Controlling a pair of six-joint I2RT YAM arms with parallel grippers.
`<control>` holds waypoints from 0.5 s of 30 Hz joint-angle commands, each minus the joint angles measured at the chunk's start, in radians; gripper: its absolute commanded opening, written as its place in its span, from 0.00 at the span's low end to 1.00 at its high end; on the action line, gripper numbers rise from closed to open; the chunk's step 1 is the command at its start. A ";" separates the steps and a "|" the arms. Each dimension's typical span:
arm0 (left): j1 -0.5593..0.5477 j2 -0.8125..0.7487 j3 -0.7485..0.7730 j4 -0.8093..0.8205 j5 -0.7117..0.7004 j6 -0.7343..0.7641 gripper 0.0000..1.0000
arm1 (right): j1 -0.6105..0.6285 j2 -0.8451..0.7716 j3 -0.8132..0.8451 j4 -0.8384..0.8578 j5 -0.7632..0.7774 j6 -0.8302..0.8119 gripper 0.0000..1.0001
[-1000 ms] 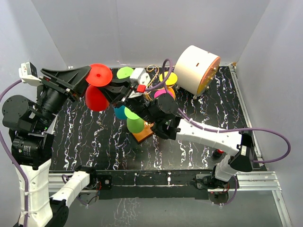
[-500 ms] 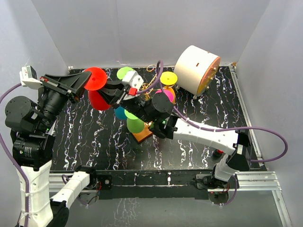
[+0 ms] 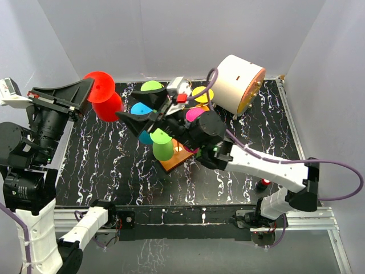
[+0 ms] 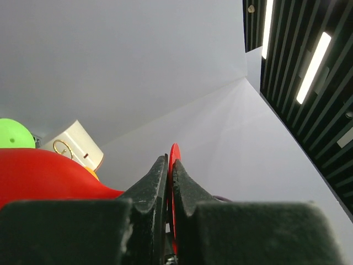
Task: Place the wine glass upside down on the wine glass rack
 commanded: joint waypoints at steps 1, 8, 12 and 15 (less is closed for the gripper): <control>-0.006 0.028 0.042 0.020 -0.042 0.079 0.00 | 0.003 -0.114 0.022 -0.093 0.050 0.132 0.71; -0.006 0.098 0.007 0.134 0.076 0.075 0.00 | 0.003 -0.180 0.114 -0.350 0.284 0.395 0.70; -0.006 0.167 0.051 0.156 0.107 0.125 0.00 | 0.002 -0.154 0.263 -0.573 0.347 0.544 0.68; -0.006 0.229 0.090 0.186 0.132 0.163 0.00 | 0.000 -0.117 0.367 -0.681 0.323 0.578 0.67</control>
